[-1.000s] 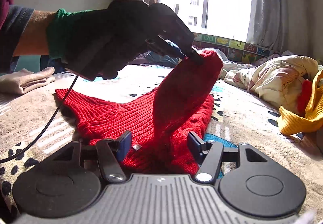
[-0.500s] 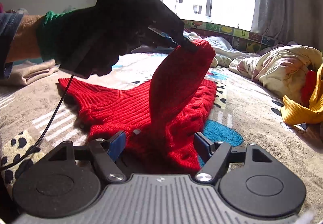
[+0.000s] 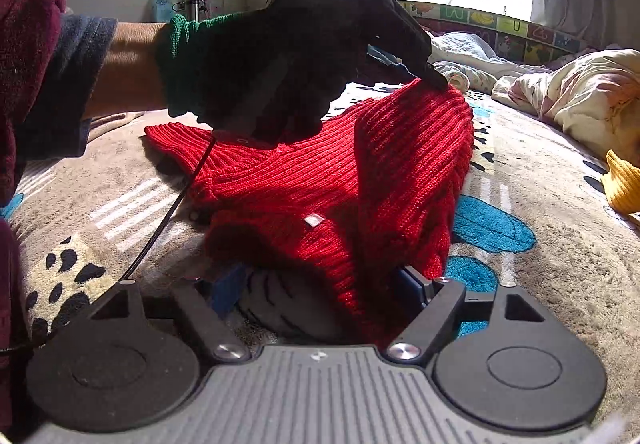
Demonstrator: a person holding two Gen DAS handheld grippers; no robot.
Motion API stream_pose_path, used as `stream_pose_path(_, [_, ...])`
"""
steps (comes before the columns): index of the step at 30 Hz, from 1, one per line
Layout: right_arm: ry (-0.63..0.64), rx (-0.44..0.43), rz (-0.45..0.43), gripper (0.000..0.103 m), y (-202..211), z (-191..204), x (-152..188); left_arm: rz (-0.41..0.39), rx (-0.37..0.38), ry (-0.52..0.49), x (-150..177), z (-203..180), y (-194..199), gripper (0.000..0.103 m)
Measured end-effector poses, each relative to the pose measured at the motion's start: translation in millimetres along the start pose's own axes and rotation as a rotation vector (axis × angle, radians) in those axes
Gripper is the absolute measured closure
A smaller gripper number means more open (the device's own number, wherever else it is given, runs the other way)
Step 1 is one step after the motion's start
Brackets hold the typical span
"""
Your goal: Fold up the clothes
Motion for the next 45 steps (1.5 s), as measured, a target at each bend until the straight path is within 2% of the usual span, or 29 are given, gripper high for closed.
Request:
stream_pose_path(2, [-0.024,-0.012,-0.002,0.024,1,-3,-1,0.096,-0.063,-0.08,17,5,-18,0.094])
stream_pose_path(3, [-0.027,-0.014,-0.002,0.024,2,-3,-2,0.154,-0.125,-0.145,27,10,-27,0.093])
stream_pose_path(6, [-0.039,-0.006,-0.007,0.024,6,-4,-3,0.155,-0.137,-0.124,27,11,-23,0.093])
stream_pose_path(8, [-0.056,0.023,-0.023,0.028,15,-6,-6,0.153,-0.153,-0.165,30,9,-24,0.093])
stream_pose_path(10, [-0.072,0.053,-0.04,0.029,24,-8,-9,0.149,-0.157,-0.157,30,10,-22,0.093])
stream_pose_path(12, [-0.089,0.083,-0.056,0.033,33,-9,-11,0.139,-0.154,-0.134,27,11,-18,0.093])
stream_pose_path(14, [-0.091,0.106,-0.088,0.053,41,-11,-16,0.096,-0.138,-0.099,19,6,-8,0.093])
stream_pose_path(16, [-0.068,0.117,-0.145,0.06,47,-14,-25,0.069,-0.119,-0.057,14,4,-1,0.093])
stream_pose_path(17, [-0.067,0.118,-0.177,0.061,48,-16,-30,0.064,-0.106,-0.032,14,3,1,0.093])
stream_pose_path(20, [-0.095,0.115,-0.173,0.061,36,-28,-38,0.061,-0.064,-0.002,11,-6,4,0.093])
stream_pose_path(24, [-0.319,0.028,-0.063,0.062,10,-49,-18,0.029,-0.034,0.042,3,-12,7,0.093])
stream_pose_path(26, [-0.357,0.012,-0.057,0.069,9,-55,-9,0.0,-0.013,0.08,-2,-12,11,0.093])
stream_pose_path(30, [-0.61,-0.089,-0.114,0.071,15,-71,0,-0.073,0.026,0.23,-14,3,12,0.093])
stream_pose_path(33, [-0.686,-0.101,-0.122,0.081,18,-78,7,-0.026,-0.031,0.236,-4,17,-7,0.093])
stream_pose_path(35, [-0.687,-0.102,-0.116,0.082,20,-74,9,0.009,-0.086,0.21,6,25,-16,0.094])
stream_pose_path(37, [-0.691,-0.103,-0.111,0.082,22,-71,12,0.035,-0.107,0.159,13,25,-22,0.094])
stream_pose_path(40, [-0.624,-0.04,-0.098,0.082,28,-67,7,0.068,-0.141,0.104,19,28,-25,0.093])
stream_pose_path(43, [-0.47,0.072,-0.151,0.077,43,-64,-10,0.104,-0.13,0.024,18,22,-27,0.091])
stream_pose_path(44, [-0.403,0.088,-0.177,0.077,45,-60,-19,0.109,-0.128,0.006,17,20,-26,0.083])
stream_pose_path(45, [-0.337,0.098,-0.2,0.077,46,-55,-27,0.094,-0.14,-0.027,14,18,-22,0.082])
Point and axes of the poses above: each gripper's, at about its wrist camera, not at the fingertips, and y roughly against the way its jaws point, z to its left, x to its underside, the point moved 9 cm from there along -y, roughly the way its jaws point, and after that the axes turned 5 degrees about -x, right-handed, at the moved point
